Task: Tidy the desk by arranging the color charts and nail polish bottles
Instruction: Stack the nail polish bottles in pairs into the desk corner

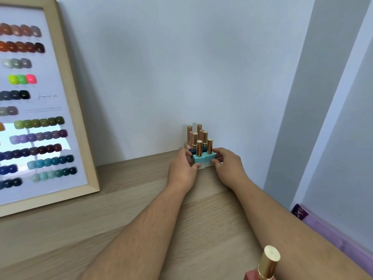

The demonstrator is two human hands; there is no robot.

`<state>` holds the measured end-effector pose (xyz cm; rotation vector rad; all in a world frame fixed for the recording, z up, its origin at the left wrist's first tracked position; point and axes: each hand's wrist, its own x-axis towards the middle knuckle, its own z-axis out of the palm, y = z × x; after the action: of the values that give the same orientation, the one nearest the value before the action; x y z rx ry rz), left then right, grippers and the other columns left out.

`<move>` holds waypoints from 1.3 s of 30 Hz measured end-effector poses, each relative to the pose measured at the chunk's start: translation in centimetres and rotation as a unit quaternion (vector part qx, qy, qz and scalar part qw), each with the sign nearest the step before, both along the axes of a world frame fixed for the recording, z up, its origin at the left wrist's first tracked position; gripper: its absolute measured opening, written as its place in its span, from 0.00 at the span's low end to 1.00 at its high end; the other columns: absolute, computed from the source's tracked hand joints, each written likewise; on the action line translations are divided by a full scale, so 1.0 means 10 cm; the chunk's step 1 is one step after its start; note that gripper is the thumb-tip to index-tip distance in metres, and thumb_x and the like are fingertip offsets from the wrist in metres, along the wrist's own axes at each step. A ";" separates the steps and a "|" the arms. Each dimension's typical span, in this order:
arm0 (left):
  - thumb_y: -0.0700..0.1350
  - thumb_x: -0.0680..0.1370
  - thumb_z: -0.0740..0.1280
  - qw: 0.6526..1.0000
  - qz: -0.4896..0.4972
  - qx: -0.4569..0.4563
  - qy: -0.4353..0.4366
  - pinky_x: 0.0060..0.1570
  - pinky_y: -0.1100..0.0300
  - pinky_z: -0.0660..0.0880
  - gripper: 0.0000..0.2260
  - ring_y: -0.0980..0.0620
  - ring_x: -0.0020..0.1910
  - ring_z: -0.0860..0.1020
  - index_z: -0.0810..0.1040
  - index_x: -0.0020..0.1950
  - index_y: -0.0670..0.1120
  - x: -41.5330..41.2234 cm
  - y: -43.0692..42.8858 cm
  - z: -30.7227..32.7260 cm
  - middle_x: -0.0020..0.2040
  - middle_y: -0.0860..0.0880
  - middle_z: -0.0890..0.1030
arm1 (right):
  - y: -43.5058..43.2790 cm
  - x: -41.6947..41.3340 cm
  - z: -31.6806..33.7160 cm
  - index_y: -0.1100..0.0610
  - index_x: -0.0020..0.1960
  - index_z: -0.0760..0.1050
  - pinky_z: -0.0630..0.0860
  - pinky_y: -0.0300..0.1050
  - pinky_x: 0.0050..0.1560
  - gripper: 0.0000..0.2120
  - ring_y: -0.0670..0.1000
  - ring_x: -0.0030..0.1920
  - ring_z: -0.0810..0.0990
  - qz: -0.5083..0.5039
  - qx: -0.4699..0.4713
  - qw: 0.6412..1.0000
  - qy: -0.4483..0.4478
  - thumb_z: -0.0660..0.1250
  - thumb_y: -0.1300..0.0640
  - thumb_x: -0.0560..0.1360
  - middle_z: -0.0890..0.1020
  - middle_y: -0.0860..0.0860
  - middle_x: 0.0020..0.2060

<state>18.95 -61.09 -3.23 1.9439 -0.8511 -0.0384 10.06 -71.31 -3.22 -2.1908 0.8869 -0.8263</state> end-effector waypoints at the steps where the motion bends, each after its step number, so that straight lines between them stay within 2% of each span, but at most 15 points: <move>1: 0.43 0.72 0.72 1.000 0.004 0.000 -0.001 0.47 0.57 0.76 0.13 0.51 0.45 0.77 0.71 0.52 0.48 0.01 -0.01 0.00 0.45 0.49 0.79 | 0.00 0.01 0.00 0.56 0.66 0.70 0.68 0.37 0.55 0.19 0.50 0.56 0.76 -0.003 0.000 1.000 0.002 0.63 0.62 0.76 0.78 0.55 0.59; 4: 0.44 0.72 0.72 1.000 0.015 0.004 -0.001 0.49 0.55 0.77 0.13 0.51 0.46 0.78 0.71 0.52 0.48 0.03 -0.05 -0.01 0.46 0.49 0.79 | -0.01 0.04 0.01 0.56 0.67 0.70 0.69 0.39 0.57 0.19 0.52 0.59 0.76 -0.007 -0.005 1.000 0.010 0.64 0.62 0.76 0.77 0.55 0.60; 10: 0.44 0.72 0.71 1.000 0.024 0.003 0.003 0.45 0.58 0.75 0.13 0.51 0.47 0.78 0.70 0.51 0.48 0.07 -0.10 -0.03 0.47 0.48 0.80 | -0.04 0.09 0.01 0.57 0.68 0.69 0.69 0.42 0.62 0.19 0.53 0.62 0.74 -0.005 -0.020 0.999 0.026 0.62 0.62 0.77 0.75 0.55 0.63; 17: 0.45 0.72 0.72 1.000 0.026 0.001 0.006 0.47 0.55 0.76 0.13 0.49 0.47 0.78 0.70 0.51 0.47 0.11 -0.13 -0.03 0.47 0.47 0.80 | -0.08 0.13 0.01 0.56 0.67 0.69 0.69 0.42 0.61 0.19 0.53 0.62 0.74 -0.006 -0.030 0.999 0.031 0.62 0.62 0.77 0.75 0.55 0.63; 32: 0.44 0.73 0.71 0.999 0.040 0.010 0.009 0.44 0.62 0.72 0.14 0.49 0.50 0.78 0.71 0.54 0.46 0.17 -0.21 -0.02 0.52 0.45 0.80 | -0.16 0.23 -0.01 0.56 0.67 0.70 0.70 0.42 0.60 0.19 0.53 0.61 0.74 0.000 -0.019 1.000 0.024 0.62 0.62 0.77 0.76 0.55 0.63; 36: 0.45 0.72 0.71 0.999 0.039 0.010 0.009 0.42 0.62 0.71 0.14 0.50 0.48 0.77 0.70 0.53 0.47 0.18 -0.22 -0.03 0.51 0.47 0.79 | -0.16 0.23 0.00 0.56 0.67 0.70 0.70 0.41 0.59 0.19 0.52 0.60 0.75 0.000 -0.012 1.000 0.021 0.62 0.61 0.77 0.77 0.55 0.62; 39: 0.46 0.72 0.71 0.999 0.038 0.004 0.022 0.41 0.62 0.71 0.14 0.52 0.47 0.77 0.69 0.52 0.48 0.19 -0.19 -0.03 0.48 0.49 0.79 | -0.13 0.17 0.00 0.57 0.66 0.70 0.68 0.38 0.54 0.18 0.48 0.53 0.74 -0.009 -0.009 1.000 0.002 0.62 0.59 0.77 0.78 0.55 0.59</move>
<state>20.80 -62.98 -3.49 1.9746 -0.7495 -0.0396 11.78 -72.63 -3.21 -2.2026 0.9060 -0.8429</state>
